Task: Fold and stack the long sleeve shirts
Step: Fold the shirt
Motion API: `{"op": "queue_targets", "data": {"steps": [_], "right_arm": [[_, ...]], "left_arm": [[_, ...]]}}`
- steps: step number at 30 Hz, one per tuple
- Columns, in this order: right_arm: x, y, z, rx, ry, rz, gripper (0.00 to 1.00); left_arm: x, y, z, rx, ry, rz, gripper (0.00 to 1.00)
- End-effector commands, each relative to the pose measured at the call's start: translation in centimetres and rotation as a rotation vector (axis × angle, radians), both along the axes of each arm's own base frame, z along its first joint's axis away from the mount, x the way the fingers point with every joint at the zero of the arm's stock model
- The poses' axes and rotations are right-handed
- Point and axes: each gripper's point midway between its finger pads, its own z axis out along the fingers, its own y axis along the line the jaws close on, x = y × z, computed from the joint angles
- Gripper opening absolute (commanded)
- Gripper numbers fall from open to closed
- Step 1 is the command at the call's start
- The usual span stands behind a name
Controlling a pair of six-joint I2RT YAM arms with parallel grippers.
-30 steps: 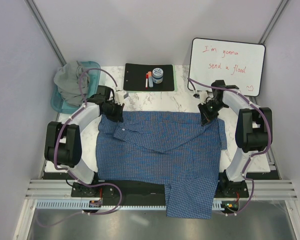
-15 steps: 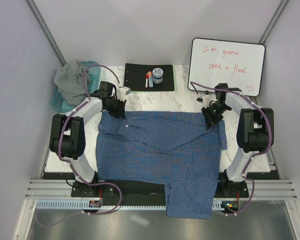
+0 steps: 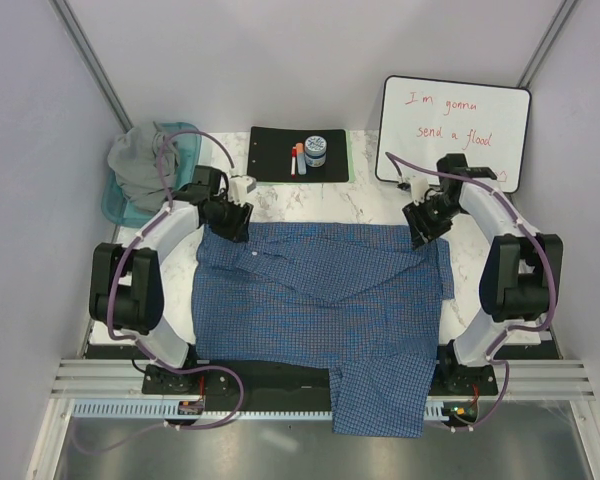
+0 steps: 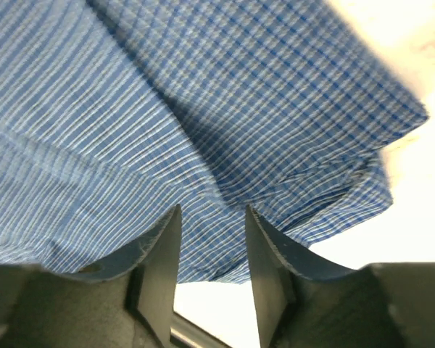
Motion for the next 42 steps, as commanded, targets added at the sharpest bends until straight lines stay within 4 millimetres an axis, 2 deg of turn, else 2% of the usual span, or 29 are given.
{"op": "queue_targets", "data": {"steps": [1, 7, 11, 13, 14, 15, 16, 17, 18, 19, 20, 22, 23, 25, 26, 27, 28, 29, 30, 32, 33, 35, 36, 37, 38, 39, 40, 41, 42], "right_arm": [[1.2, -0.3, -2.2, -0.055, -0.007, -0.042, 0.46], [2.8, -1.7, -6.7, -0.161, 0.011, -0.060, 0.42], [5.6, -1.9, -7.6, -0.180, -0.017, -0.080, 0.42], [6.9, -1.8, -8.7, -0.190, -0.015, -0.082, 0.42], [8.5, -1.8, -8.2, -0.188, -0.047, -0.091, 0.41], [9.2, -1.7, -8.4, -0.187, -0.051, -0.100, 0.41], [9.8, -1.7, -9.3, -0.189, -0.037, -0.102, 0.41], [11.6, -1.6, -8.6, -0.187, -0.077, -0.109, 0.41], [12.3, -1.5, -8.7, -0.188, -0.081, -0.114, 0.41], [12.8, -1.5, -9.3, -0.189, -0.071, -0.115, 0.41], [14.3, -1.4, -8.2, -0.185, -0.105, -0.120, 0.41], [15.3, -1.3, -7.3, -0.174, -0.127, -0.118, 0.43], [15.8, -1.1, -5.8, -0.168, -0.140, -0.113, 0.45], [15.6, -0.4, -2.6, -0.116, -0.172, -0.078, 0.50], [14.4, -0.2, -1.4, -0.101, -0.152, -0.067, 0.53], [13.5, 0.6, 1.7, -0.051, -0.197, -0.039, 0.55], [12.4, 0.8, 3.1, -0.036, -0.212, -0.006, 0.59], [10.4, 0.9, 3.4, -0.026, -0.183, 0.005, 0.61], [9.2, 1.0, 6.4, -0.015, -0.244, 0.016, 0.62], [5.7, 1.6, 6.9, 0.022, -0.209, 0.055, 0.65], [4.3, 1.7, 8.5, 0.034, -0.241, 0.066, 0.66], [0.8, 2.3, 7.6, 0.071, -0.178, 0.105, 0.66], [-0.4, 2.4, 8.2, 0.079, -0.195, 0.126, 0.66], [-1.6, 2.5, 7.9, 0.089, -0.181, 0.154, 0.66], [-3.5, 2.5, 6.6, 0.092, -0.133, 0.176, 0.66], [-4.4, 2.2, 6.9, 0.072, -0.169, 0.219, 0.66], [-5.2, 1.8, 6.4, 0.056, -0.170, 0.245, 0.65], [-7.0, 0.9, 4.6, 0.010, -0.129, 0.274, 0.64], [-8.0, 0.3, 4.5, -0.019, -0.160, 0.337, 0.63]], "left_arm": [[-0.9, 1.7, -0.8, 0.091, -0.009, -0.005, 0.55], [-0.9, 3.1, -3.7, 0.158, 0.064, 0.022, 0.55], [0.4, 4.1, -5.6, 0.181, 0.112, 0.053, 0.54], [2.0, 4.8, -6.4, 0.170, 0.127, 0.073, 0.53], [2.4, 4.9, -6.8, 0.163, 0.141, 0.083, 0.52], [4.1, 5.0, -6.2, 0.154, 0.115, 0.092, 0.51], [4.4, 5.3, -7.3, 0.152, 0.146, 0.098, 0.50], [5.2, 5.3, -7.3, 0.146, 0.142, 0.097, 0.50], [6.7, 5.1, -6.5, 0.139, 0.117, 0.099, 0.49], [7.2, 5.1, -7.0, 0.137, 0.125, 0.094, 0.49], [7.9, 5.0, -6.7, 0.132, 0.117, 0.093, 0.49], [9.5, 4.4, -5.3, 0.104, 0.084, 0.083, 0.49], [9.9, 4.3, -4.4, 0.095, 0.066, 0.081, 0.50], [9.8, 3.2, -2.3, 0.040, 0.044, 0.044, 0.52], [9.6, 2.6, 0.8, 0.008, -0.016, 0.017, 0.53], [8.0, 2.1, 1.2, -0.026, -0.005, -0.013, 0.56], [6.6, 0.8, 2.8, -0.082, -0.031, -0.078, 0.60], [5.2, 0.0, 6.3, -0.117, -0.110, -0.130, 0.61], [2.4, -0.6, 6.3, -0.149, -0.097, -0.184, 0.75], [-1.2, -2.7, 7.7, -0.180, -0.155, -0.330, 0.77], [-4.8, -3.4, 8.8, -0.189, -0.207, -0.403, 0.78], [-9.6, -6.2, 9.0, -0.173, -0.292, -0.619, 0.79], [-13.0, -6.7, 8.4, -0.156, -0.324, -0.693, 0.80], [-16.2, -8.7, 7.8, -0.118, -0.353, -0.838, 0.80], [-17.9, -9.5, 7.5, -0.110, -0.380, -0.893, 0.79], [-19.8, -9.9, 6.2, -0.105, -0.366, -0.936, 0.79], [-22.0, -10.9, 6.3, -0.107, -0.383, -0.994, 0.79], [-22.9, -11.4, 5.7, -0.094, -0.375, -1.016, 0.78], [-23.6, -11.8, 4.7, -0.076, -0.362, -1.041, 0.75]]}}
